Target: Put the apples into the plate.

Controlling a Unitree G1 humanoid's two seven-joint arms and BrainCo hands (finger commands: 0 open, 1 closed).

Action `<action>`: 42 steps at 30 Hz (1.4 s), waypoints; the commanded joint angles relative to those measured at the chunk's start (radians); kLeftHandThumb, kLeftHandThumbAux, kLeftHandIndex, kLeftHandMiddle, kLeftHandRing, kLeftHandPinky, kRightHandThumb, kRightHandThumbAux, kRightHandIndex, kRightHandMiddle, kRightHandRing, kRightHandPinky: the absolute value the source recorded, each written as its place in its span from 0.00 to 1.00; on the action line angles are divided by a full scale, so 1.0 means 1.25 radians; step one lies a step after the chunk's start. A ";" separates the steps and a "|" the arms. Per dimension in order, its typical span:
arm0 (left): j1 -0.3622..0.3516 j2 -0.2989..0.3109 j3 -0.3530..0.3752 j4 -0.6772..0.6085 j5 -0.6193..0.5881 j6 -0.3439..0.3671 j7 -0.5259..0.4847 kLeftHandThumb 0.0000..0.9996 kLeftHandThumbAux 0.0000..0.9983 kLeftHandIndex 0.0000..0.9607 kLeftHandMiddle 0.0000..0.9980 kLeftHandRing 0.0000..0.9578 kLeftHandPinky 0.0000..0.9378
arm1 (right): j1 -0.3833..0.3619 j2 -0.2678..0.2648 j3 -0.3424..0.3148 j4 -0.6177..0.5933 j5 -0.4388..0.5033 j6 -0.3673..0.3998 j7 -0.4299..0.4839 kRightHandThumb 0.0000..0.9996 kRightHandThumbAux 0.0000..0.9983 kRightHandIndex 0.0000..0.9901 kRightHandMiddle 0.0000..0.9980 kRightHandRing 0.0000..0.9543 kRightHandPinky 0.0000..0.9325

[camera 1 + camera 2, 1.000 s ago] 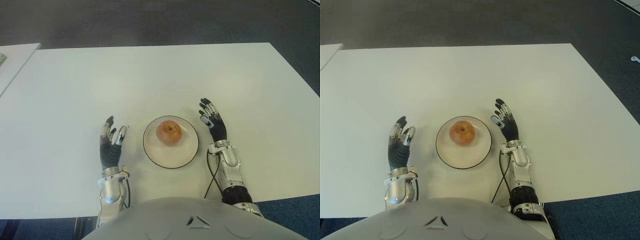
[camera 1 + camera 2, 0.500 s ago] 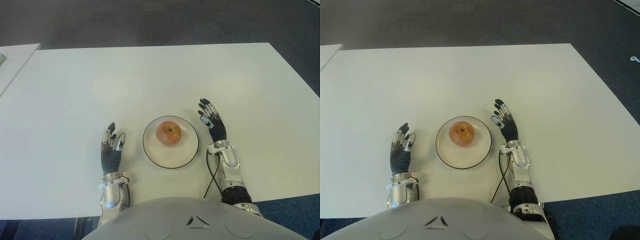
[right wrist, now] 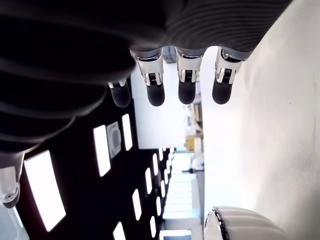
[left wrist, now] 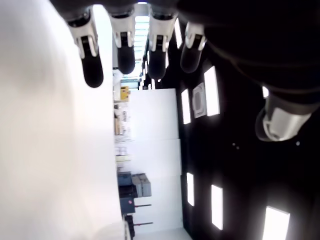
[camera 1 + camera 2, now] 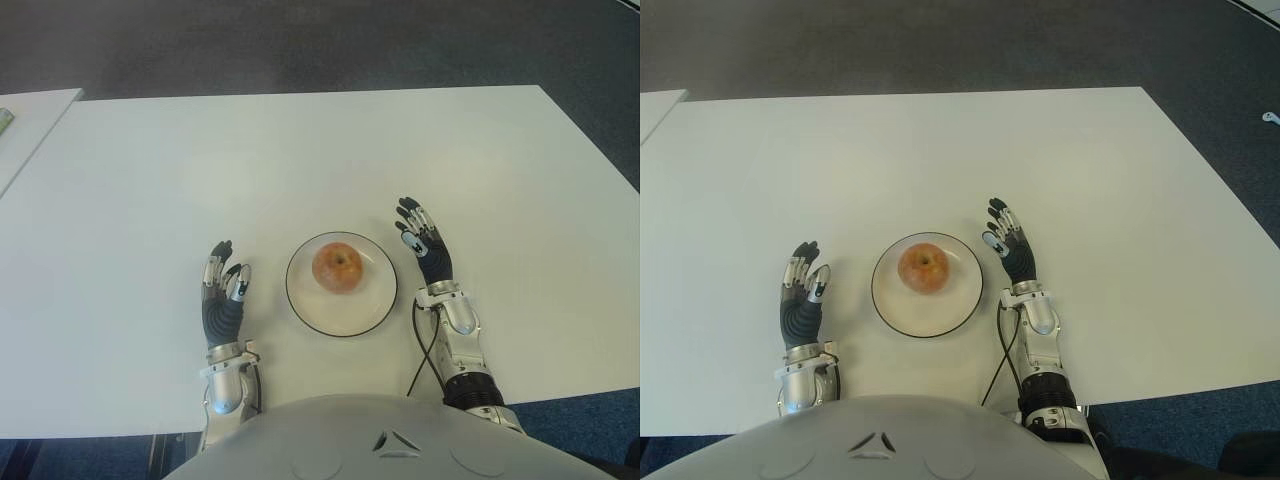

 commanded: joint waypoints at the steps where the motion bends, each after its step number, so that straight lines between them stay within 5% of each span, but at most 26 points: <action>1: -0.024 -0.016 0.004 0.130 -0.025 0.002 -0.019 0.06 0.43 0.13 0.15 0.17 0.22 | 0.083 0.009 0.003 0.047 0.002 0.034 -0.006 0.10 0.46 0.08 0.04 0.00 0.00; 14: -0.037 -0.026 0.000 0.214 0.015 -0.058 0.028 0.05 0.42 0.09 0.17 0.20 0.24 | 0.114 0.001 0.001 0.009 0.009 0.050 0.001 0.11 0.51 0.07 0.05 0.00 0.00; 26: 0.047 -0.040 -0.044 0.074 0.122 -0.092 0.072 0.08 0.37 0.17 0.17 0.20 0.26 | 0.227 0.008 0.014 -0.207 0.033 0.158 -0.019 0.14 0.52 0.06 0.02 0.00 0.00; 33: 0.153 -0.033 -0.038 -0.006 0.127 -0.059 0.074 0.05 0.37 0.11 0.11 0.12 0.14 | 0.251 -0.009 -0.003 -0.239 0.057 0.165 -0.011 0.15 0.51 0.02 0.01 0.00 0.00; 38: 0.242 -0.062 -0.095 -0.173 0.193 0.006 0.086 0.03 0.37 0.05 0.05 0.05 0.06 | 0.281 -0.029 -0.014 -0.295 0.065 0.176 -0.007 0.15 0.51 0.01 0.01 0.00 0.00; 42: 0.254 -0.028 -0.112 -0.206 0.191 0.024 0.080 0.03 0.37 0.01 0.01 0.01 0.02 | 0.299 -0.041 -0.015 -0.345 0.073 0.182 0.004 0.16 0.50 0.01 0.01 0.00 0.00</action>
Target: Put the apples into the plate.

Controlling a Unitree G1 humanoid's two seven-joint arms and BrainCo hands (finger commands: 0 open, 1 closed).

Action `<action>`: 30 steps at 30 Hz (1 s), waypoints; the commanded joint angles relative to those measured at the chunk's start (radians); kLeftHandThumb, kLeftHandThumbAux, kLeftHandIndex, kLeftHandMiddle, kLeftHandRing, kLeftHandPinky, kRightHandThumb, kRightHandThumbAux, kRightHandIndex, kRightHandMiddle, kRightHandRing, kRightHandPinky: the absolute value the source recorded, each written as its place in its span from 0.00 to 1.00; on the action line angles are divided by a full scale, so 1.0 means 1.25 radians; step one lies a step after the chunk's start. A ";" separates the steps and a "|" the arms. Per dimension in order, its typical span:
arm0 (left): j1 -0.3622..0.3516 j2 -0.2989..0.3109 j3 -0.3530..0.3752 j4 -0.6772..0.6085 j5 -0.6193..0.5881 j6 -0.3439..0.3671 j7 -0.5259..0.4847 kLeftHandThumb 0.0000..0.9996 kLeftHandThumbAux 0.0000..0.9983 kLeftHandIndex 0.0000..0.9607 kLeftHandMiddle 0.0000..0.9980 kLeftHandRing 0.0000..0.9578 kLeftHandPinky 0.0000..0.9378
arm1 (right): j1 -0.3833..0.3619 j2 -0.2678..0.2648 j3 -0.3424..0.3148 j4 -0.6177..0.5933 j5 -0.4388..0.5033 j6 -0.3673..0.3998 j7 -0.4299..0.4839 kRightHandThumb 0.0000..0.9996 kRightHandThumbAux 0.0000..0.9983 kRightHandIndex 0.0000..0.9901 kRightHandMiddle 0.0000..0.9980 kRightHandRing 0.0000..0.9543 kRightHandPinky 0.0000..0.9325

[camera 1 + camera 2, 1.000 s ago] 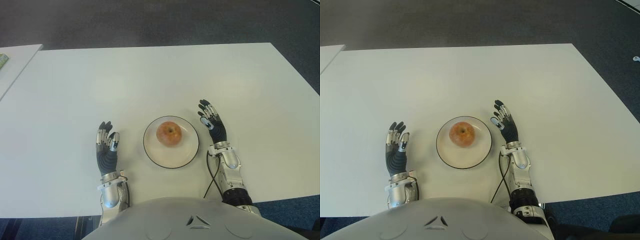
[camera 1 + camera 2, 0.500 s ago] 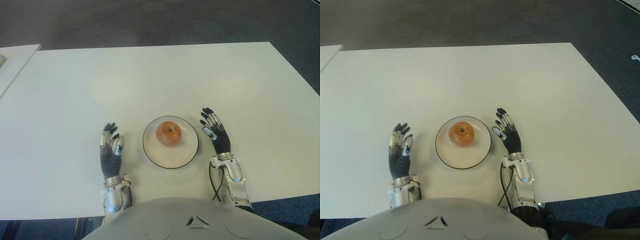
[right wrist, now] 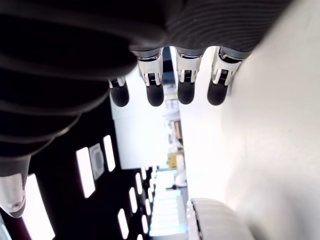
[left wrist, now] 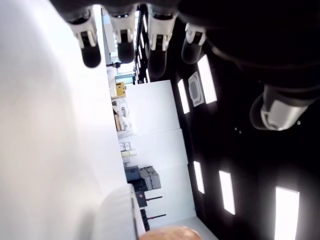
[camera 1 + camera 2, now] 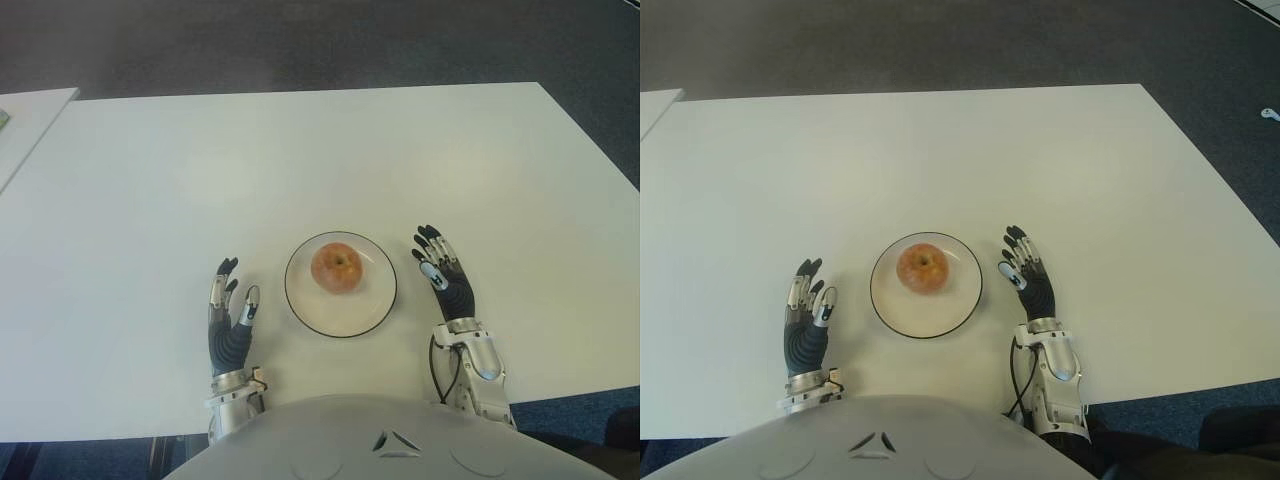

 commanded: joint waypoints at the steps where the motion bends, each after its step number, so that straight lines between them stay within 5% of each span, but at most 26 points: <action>1: 0.062 -0.028 -0.025 -0.044 0.012 0.032 0.002 0.02 0.37 0.01 0.01 0.01 0.01 | 0.038 -0.014 -0.003 -0.035 0.015 0.031 0.012 0.17 0.50 0.01 0.00 0.00 0.00; 30: 0.059 0.047 -0.043 -0.071 -0.081 0.076 -0.106 0.01 0.38 0.00 0.00 0.00 0.00 | -0.010 -0.052 0.008 -0.019 -0.016 0.062 0.018 0.20 0.54 0.00 0.00 0.00 0.00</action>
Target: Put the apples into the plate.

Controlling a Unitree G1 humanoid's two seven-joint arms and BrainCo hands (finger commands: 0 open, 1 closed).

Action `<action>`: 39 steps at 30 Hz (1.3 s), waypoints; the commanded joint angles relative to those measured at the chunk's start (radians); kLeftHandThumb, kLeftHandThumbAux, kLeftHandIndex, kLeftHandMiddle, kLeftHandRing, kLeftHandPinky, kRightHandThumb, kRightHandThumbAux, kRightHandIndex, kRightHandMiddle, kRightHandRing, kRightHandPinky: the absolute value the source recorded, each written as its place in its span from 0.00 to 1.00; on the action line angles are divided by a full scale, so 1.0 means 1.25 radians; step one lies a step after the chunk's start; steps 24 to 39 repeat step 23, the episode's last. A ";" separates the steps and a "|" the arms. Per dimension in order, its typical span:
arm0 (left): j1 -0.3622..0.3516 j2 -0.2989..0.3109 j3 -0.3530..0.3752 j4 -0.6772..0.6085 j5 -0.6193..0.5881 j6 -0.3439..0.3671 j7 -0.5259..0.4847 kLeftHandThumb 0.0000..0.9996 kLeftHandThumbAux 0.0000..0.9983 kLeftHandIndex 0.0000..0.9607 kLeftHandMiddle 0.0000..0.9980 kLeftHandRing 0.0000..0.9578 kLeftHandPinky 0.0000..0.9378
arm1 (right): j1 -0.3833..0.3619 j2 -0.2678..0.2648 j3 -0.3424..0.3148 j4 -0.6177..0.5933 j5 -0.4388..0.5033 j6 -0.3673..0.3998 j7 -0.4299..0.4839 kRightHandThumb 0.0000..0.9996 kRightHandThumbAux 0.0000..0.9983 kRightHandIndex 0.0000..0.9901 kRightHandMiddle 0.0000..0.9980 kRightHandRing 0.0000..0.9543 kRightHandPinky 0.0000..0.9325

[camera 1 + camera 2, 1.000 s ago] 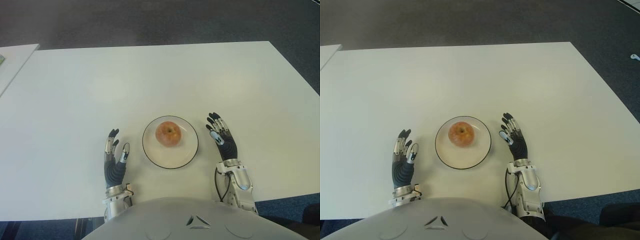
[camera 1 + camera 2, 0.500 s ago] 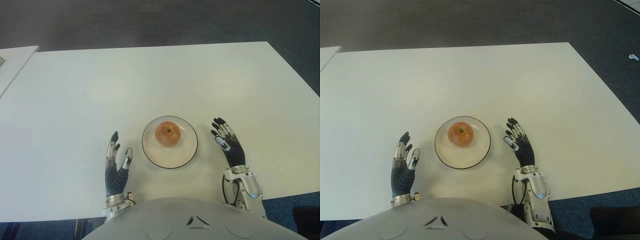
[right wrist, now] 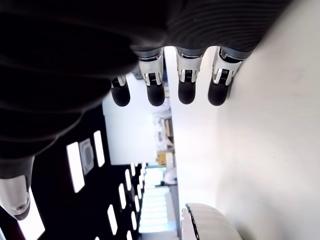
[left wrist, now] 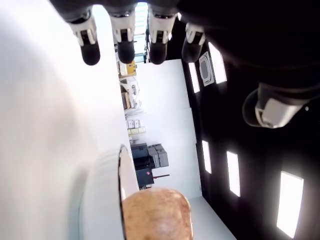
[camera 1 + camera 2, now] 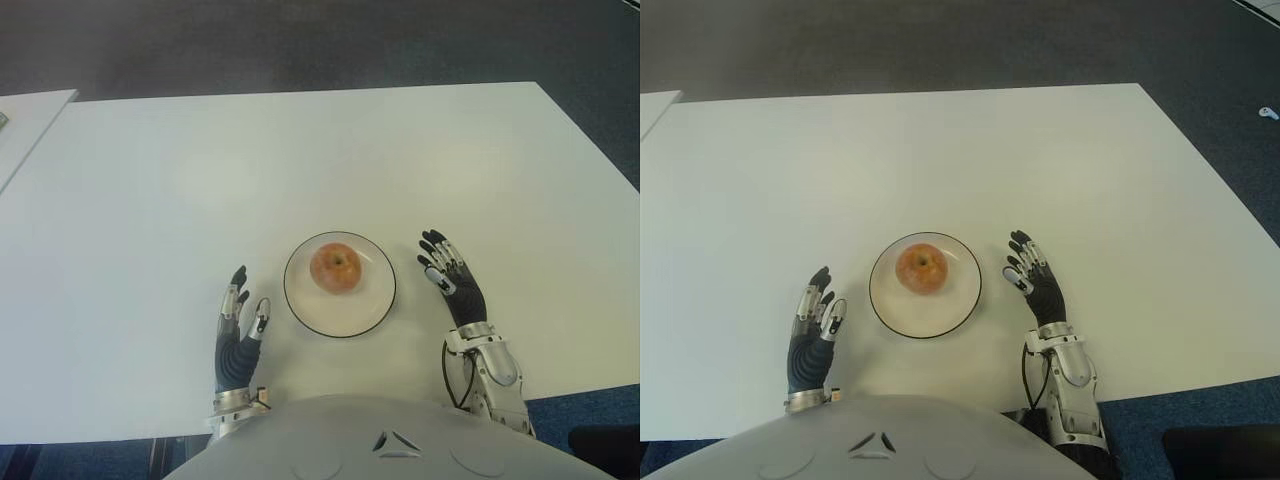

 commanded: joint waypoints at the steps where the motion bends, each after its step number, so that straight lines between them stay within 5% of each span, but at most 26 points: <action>1: -0.004 0.010 0.001 -0.008 -0.026 0.024 -0.028 0.01 0.38 0.00 0.00 0.00 0.00 | -0.013 -0.011 0.000 0.021 -0.010 0.022 0.000 0.20 0.54 0.00 0.00 0.00 0.00; 23: -0.066 0.038 0.033 -0.014 -0.120 0.111 -0.120 0.00 0.42 0.00 0.00 0.00 0.00 | -0.075 0.028 0.023 0.081 0.019 0.001 0.024 0.19 0.58 0.00 0.00 0.00 0.00; 39: -0.066 0.038 0.033 -0.014 -0.120 0.111 -0.120 0.00 0.42 0.00 0.00 0.00 0.00 | -0.075 0.028 0.023 0.081 0.019 0.001 0.024 0.19 0.58 0.00 0.00 0.00 0.00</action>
